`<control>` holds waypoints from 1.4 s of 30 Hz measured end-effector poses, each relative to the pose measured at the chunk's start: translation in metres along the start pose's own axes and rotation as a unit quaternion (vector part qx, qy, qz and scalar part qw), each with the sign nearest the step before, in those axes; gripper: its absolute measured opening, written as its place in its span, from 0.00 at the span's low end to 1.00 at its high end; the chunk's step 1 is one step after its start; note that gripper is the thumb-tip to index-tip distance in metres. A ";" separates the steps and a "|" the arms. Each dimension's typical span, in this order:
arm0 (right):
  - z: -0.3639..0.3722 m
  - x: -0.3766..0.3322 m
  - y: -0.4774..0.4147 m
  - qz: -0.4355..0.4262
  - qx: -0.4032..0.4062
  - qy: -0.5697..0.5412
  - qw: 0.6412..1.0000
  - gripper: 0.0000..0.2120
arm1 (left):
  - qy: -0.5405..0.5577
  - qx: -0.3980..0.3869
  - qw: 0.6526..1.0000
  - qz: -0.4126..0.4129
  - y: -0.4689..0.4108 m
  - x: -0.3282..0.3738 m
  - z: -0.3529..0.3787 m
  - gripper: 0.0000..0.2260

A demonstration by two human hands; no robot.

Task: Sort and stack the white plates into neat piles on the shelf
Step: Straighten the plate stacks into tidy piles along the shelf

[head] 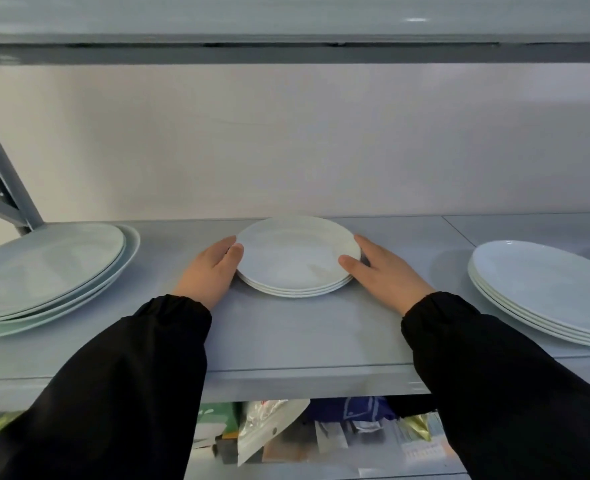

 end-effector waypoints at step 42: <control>-0.020 0.040 0.068 0.025 -0.025 0.100 0.994 0.41 | -0.222 -0.204 0.951 0.064 0.058 0.023 0.039 0.49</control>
Point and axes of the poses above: each hand's wrist, its own y-axis away from the middle knuckle, its own z-axis out of the palm, x = y × z, the point moved 7 cm from there along -y, towards the middle knuckle, and after that the axes turned 12 degrees about z, right-handed, at the moved point
